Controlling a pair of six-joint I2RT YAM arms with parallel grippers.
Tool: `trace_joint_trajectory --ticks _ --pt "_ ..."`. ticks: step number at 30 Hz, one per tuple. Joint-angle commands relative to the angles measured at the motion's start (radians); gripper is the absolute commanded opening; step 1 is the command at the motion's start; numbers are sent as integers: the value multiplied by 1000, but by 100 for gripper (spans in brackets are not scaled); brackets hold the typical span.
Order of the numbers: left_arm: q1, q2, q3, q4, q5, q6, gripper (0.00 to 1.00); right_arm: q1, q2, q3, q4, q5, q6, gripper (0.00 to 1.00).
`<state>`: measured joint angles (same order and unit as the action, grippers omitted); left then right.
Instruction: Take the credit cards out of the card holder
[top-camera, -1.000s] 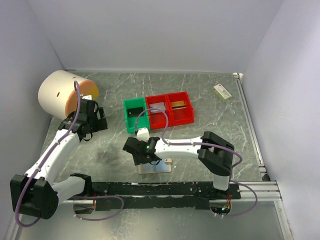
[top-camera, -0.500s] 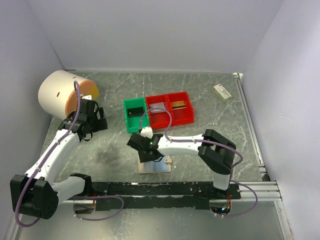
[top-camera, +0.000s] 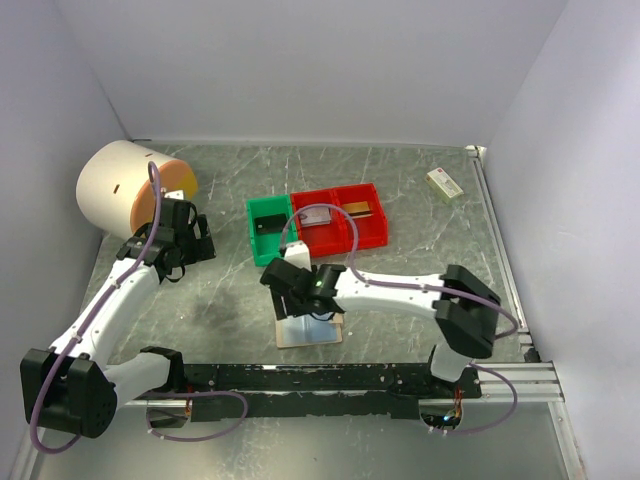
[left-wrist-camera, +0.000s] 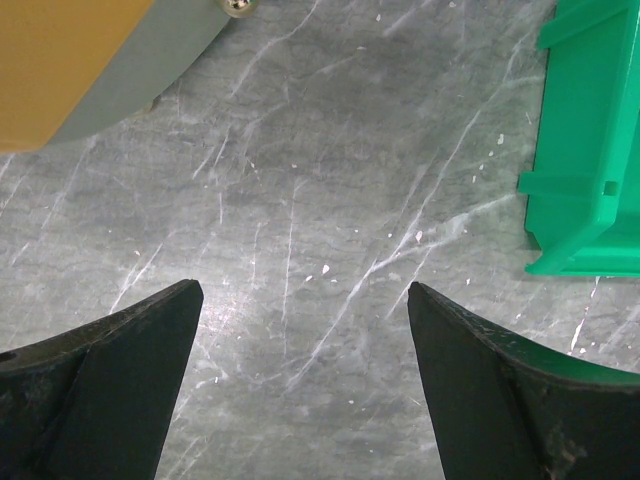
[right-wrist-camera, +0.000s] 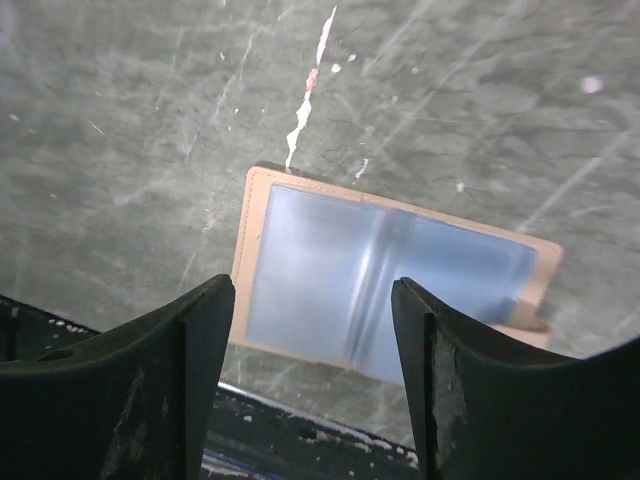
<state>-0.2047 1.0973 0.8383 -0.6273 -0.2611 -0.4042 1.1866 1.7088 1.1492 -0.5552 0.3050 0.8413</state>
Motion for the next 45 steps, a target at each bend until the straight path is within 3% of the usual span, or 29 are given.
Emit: trace_joint_trajectory --ticks 1,5,13,32,35,38,41,45 --pt "-1 3 14 -3 14 5 96 0 -89 -5 -148 101 69 66" --pt "-1 5 15 -2 15 5 96 1 -94 -46 -215 72 105 68" --pt "-1 11 15 -3 15 5 95 0 -61 -84 -189 -4 136 74" --pt "-1 11 16 -8 7 -1 97 -13 -15 -98 -188 -15 171 75" --pt "-1 -20 4 36 137 9 97 -23 -33 -122 -176 -23 177 75" --pt "-6 -80 -36 67 349 -87 94 -44 -40 -141 -157 -47 177 75" --pt "-77 -172 -108 144 496 -213 92 -65 -41 -185 -132 -68 179 75" --pt "-314 -218 -162 168 413 -359 91 -79 -22 -192 -106 -78 164 75"
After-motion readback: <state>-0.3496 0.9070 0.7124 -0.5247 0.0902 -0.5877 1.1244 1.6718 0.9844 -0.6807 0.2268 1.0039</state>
